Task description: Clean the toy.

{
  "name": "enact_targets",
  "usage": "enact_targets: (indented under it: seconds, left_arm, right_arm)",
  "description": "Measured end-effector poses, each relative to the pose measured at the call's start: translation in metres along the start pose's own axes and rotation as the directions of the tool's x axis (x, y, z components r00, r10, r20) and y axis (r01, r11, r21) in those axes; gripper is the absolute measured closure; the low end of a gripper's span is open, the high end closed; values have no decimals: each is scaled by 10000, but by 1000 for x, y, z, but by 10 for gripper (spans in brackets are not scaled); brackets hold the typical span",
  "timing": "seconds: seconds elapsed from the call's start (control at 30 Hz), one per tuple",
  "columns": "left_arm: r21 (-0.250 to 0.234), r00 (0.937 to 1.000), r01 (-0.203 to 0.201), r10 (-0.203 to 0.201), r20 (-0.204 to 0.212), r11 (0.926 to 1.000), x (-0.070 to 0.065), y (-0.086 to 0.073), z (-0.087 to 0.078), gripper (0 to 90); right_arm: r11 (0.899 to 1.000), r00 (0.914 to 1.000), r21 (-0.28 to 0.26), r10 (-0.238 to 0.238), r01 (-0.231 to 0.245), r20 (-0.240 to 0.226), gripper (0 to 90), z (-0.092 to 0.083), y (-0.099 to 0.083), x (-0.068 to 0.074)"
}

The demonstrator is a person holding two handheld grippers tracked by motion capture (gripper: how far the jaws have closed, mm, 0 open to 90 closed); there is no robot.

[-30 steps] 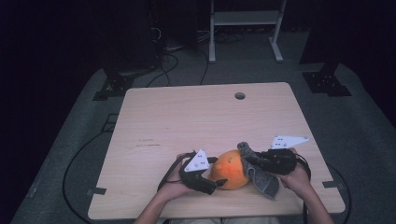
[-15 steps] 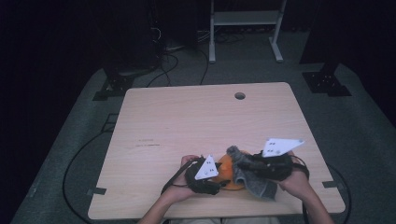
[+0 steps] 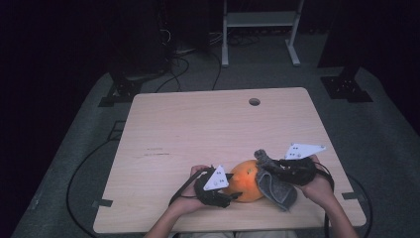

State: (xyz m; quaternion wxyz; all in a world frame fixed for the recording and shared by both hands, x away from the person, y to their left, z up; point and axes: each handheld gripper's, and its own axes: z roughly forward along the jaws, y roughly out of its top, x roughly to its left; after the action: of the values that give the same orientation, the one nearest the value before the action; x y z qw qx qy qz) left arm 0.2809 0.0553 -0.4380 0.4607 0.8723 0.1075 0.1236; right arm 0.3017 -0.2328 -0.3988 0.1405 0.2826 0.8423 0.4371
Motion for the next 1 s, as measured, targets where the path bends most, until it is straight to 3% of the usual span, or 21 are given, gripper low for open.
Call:
enact_targets:
  seconds: [0.13,0.23,0.3,0.43,0.5,0.63,0.77,0.8,0.9,1.0]
  left_arm:
    - [30,9999,109,-109,82,9999,1,-1,0,399]
    - [120,9999,71,-72,146,9999,2,-2,-1,390]
    - [130,9998,72,-75,196,9999,4,-3,-2,390]
    - [74,9996,160,-161,246,9998,6,-6,-3,386]
    - [86,9997,89,-91,247,9999,5,-6,-3,386]
    - [100,9994,-200,197,292,9997,2,-5,-2,384]
    - [133,9981,-512,507,356,9986,0,-4,-1,384]
    - [186,9972,-640,633,388,9978,-1,-4,-1,384]
    - [220,9968,-703,694,395,9973,-1,-5,-2,383]
    - [172,9970,-668,661,396,9976,0,-5,-2,384]
  right_arm:
    - [9998,9997,-19,212,-212,156,732,-4,-3,-4]
    - [9972,9971,-539,495,-526,-570,732,-4,3,-3]
    - [9966,9964,-620,500,-543,-690,733,-3,5,-3]
    - [9959,9939,-432,754,-791,-803,733,5,-2,-10]
    - [9920,9887,-312,1195,-1227,-900,733,7,-11,-19]
    - [9840,9819,13,1778,-1781,-657,732,5,-25,-33]
    - [9804,9766,-602,1797,-1877,-1183,730,-2,-19,-33]
    - [9813,9764,-833,1606,-1737,-1440,730,-2,-12,-29]
    - [9854,9795,-657,1470,-1571,-1375,731,4,-10,-27]
    - [9813,9754,-150,1892,-1921,-1128,734,15,-21,-35]
